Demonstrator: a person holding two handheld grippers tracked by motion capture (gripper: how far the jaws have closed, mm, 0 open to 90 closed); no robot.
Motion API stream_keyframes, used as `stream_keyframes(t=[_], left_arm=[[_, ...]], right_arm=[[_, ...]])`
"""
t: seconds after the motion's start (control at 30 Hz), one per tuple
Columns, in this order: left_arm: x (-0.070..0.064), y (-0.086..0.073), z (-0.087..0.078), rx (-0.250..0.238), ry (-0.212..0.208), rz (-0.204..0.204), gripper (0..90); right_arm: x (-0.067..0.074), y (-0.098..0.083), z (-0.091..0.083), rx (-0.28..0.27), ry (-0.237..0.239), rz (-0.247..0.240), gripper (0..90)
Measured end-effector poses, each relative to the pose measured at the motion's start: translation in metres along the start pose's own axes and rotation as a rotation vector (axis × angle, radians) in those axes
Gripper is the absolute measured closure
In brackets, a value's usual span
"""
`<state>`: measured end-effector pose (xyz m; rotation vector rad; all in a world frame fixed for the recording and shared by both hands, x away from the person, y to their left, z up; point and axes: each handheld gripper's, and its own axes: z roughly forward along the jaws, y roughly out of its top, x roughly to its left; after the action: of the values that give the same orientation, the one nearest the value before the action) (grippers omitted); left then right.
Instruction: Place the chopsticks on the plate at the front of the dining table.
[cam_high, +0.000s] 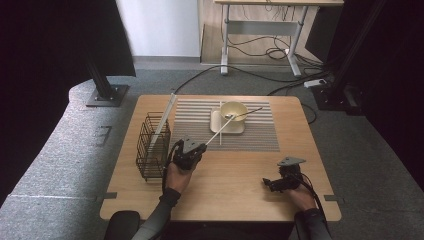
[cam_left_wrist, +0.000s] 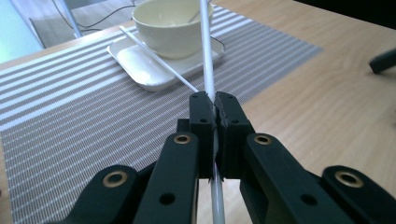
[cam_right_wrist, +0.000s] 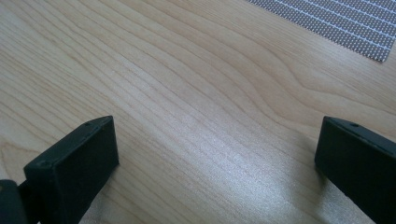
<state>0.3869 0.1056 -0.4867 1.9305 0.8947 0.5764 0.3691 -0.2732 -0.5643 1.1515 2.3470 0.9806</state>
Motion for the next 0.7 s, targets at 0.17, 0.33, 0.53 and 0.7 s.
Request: stream_keyframes(t=[0.17, 0.33, 0.53, 0.7], left_arm=[[0.004, 0.009, 0.012, -0.003, 0.013, -0.013, 86.0], [0.009, 0.018, 0.022, -0.007, 0.031, -0.023, 85.9], [0.018, 0.03, 0.035, -0.016, 0.052, -0.039, 86.0], [0.023, 0.038, 0.049, -0.013, 0.075, -0.05, 86.0]], right_arm=[[0.0, 0.0, 0.0, -0.002, 0.001, 0.001, 0.0], [0.0, 0.0, 0.0, -0.002, 0.001, 0.001, 0.0], [0.0, 0.0, 0.0, -0.002, 0.001, 0.001, 0.0], [0.0, 0.0, 0.0, -0.003, 0.0, 0.0, 0.0]])
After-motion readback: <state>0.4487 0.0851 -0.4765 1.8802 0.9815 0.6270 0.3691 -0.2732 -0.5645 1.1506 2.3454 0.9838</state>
